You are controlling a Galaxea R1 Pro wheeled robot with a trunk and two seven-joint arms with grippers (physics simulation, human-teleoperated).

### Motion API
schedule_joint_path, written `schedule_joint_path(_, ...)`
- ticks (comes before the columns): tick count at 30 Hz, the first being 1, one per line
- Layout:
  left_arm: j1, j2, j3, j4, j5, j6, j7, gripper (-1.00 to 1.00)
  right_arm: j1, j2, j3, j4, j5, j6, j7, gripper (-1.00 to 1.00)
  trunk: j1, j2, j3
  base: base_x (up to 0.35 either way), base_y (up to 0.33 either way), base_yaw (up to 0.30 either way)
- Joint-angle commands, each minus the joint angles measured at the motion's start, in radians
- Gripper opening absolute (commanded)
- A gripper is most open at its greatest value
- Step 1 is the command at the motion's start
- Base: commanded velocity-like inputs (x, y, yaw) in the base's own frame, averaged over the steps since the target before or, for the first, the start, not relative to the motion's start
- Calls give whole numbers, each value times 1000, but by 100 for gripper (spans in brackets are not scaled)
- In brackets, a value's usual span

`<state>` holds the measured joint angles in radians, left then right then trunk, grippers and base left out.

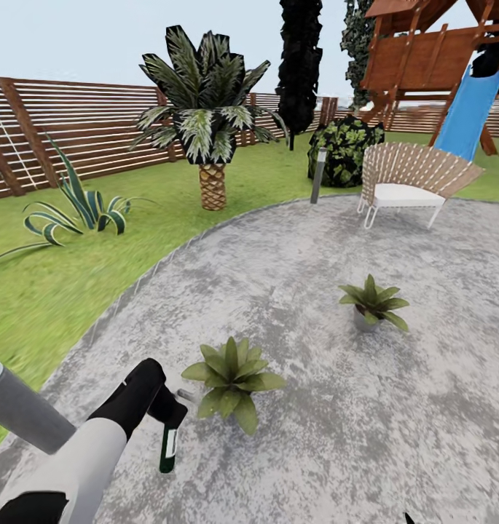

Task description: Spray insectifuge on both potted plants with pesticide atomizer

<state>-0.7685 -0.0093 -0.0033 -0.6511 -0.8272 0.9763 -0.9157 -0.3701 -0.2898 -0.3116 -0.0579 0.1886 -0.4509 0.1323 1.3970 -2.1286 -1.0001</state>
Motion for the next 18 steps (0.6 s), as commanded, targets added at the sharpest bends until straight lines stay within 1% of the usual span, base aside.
schedule_joint_path(1,6,0,-1,-3,-9,4,-9,-100,-1,0,-9,1,8,-3,4,100,0,0,-1,0,0,-249)
schedule_joint_path(4,16,0,1,-4,-9,4,-9,-100,-1,0,-9,1,8,-3,4,100,0,0,-1,0,-38,-101)
schedule_joint_path(9,19,1,3,-3,-9,4,-9,-100,-1,0,-9,1,8,-3,4,100,0,0,-1,-3,-193,-15)
schedule_joint_path(13,21,8,5,-2,-10,4,-6,-100,-1,0,-9,1,8,-3,4,100,0,0,-1,-212,-40,-1)
schedule_joint_path(15,21,10,5,-2,-9,4,11,-100,-1,0,-9,1,8,-3,4,100,0,0,-1,-114,-6,0)
schedule_joint_path(16,21,9,5,-1,-5,4,24,-100,-1,0,-9,1,8,-3,4,100,0,0,-1,-40,-2,0)
schedule_joint_path(18,21,-6,4,11,2,6,38,-100,-1,0,-8,1,8,-3,4,100,0,0,-1,-12,-1,0)
